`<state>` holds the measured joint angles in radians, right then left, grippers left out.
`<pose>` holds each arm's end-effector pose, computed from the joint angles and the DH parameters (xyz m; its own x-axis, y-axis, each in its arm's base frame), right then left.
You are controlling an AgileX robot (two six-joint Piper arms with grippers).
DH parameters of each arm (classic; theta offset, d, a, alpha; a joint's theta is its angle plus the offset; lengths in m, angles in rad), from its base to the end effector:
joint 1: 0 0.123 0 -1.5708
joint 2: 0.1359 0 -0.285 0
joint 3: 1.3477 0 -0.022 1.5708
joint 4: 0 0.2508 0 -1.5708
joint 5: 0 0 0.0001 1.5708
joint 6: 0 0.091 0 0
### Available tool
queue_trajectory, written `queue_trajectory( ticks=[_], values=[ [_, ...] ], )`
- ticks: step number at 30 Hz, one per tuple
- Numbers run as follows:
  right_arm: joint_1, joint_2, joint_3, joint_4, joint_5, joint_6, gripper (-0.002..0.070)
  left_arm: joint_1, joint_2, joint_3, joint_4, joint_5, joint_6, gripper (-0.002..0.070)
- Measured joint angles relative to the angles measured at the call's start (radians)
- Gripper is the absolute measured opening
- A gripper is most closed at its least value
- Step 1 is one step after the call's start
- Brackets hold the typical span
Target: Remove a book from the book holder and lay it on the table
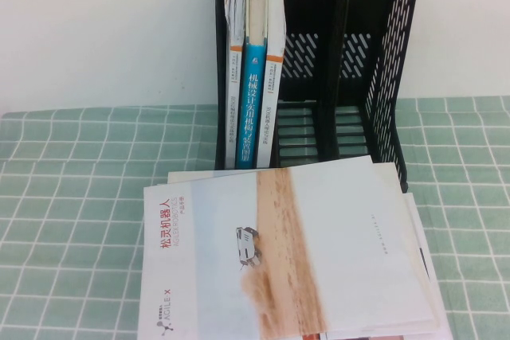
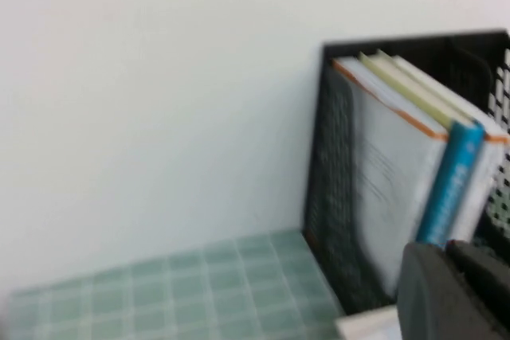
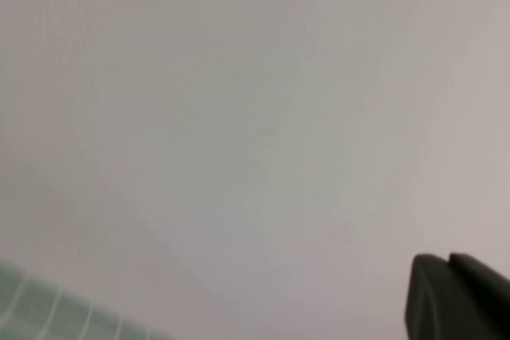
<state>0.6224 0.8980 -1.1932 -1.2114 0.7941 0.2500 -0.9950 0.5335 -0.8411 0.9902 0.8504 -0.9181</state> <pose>0.1544 0.0359 0.4845 -0.0584 -0.7173 -0.6943 0.0962 0.6882 -0.7191 0.0858 -0.0270 0.4050 -0.1288 0.0133 -0.9916 0.3007 0.9533 -0.0263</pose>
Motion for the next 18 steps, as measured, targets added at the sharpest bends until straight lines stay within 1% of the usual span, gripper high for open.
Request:
queue_trajectory(
  ticks=[2,4,7,11,13,16,18],
  values=[
    [-0.005,-0.009,0.004,0.117,0.173,-0.13,-0.0002,0.0,-0.009,0.063,-0.01,-0.042,-0.07,-0.0002],
    [-0.006,-0.029,0.022,0.234,0.268,-0.229,-0.0002,0.0,-0.013,0.13,-0.018,-0.097,-0.158,-0.0002],
    [-0.006,-0.096,0.082,0.426,0.321,-0.348,-0.0002,0.0,-0.017,0.234,-0.011,-0.218,-0.228,-0.0002],
    [-0.006,-0.248,0.212,0.68,0.326,-0.399,-0.0002,0.0,-0.017,0.367,0.038,-0.393,-0.326,-0.0002],
    [-0.006,-0.336,0.293,0.816,0.3,-0.416,-0.0002,-0.001,-0.017,0.418,0.07,-0.452,-0.375,-0.0002],
    [-0.006,-0.476,0.435,0.975,0.205,-0.433,-0.0002,-0.001,-0.017,0.464,0.12,-0.493,-0.411,-0.0003],
    [-0.006,-0.55,0.537,1.045,0.124,-0.44,-0.0002,-0.001,-0.017,0.481,0.137,-0.5,-0.427,-0.0003]
  ],
)
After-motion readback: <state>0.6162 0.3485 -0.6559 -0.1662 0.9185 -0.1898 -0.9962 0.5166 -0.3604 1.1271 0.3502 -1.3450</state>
